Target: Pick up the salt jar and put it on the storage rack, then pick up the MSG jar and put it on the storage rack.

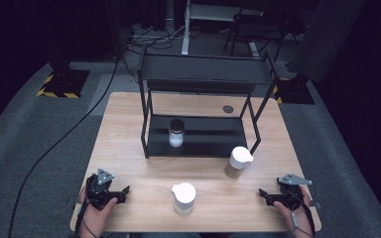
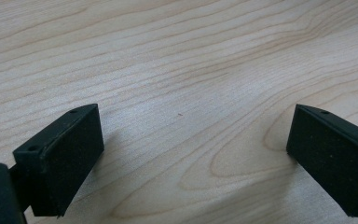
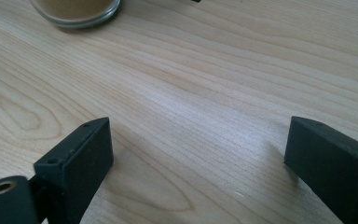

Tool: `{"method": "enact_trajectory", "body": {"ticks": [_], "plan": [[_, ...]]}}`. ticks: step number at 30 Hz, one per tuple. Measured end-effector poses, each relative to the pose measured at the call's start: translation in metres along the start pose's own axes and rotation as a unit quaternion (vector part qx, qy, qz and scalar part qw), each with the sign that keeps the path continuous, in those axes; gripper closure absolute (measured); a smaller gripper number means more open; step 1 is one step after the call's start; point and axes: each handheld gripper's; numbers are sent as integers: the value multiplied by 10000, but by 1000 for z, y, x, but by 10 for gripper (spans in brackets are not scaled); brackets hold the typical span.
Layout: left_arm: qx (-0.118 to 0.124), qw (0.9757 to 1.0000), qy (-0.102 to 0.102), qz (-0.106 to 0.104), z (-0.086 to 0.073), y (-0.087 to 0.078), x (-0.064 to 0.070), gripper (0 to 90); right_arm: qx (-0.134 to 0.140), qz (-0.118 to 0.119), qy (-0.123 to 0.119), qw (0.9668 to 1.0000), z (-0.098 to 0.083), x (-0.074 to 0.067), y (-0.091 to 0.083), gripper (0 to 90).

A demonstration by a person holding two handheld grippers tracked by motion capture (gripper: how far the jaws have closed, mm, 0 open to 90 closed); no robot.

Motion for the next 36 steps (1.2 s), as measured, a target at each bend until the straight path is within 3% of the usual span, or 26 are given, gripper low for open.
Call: {"method": "enact_trajectory", "body": {"ticks": [11,18,36], "plan": [[-16,10000,-7,8,0,0,0,29,-39,110,-52,9999,4,-4,0,59],[-21,10000,-11,8,0,0,0,29,120,190,-186,9996,19,-11,-11,60],[-30,10000,-19,20,1,0,1,20,156,350,-336,9987,56,-26,-34,63]]}}
Point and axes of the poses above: each handheld gripper's, and its own axes: y roughly forward along the jaws, z roughly out of its top, x roughly to its right, and after that the axes turned 5 degrees about z, right-handed
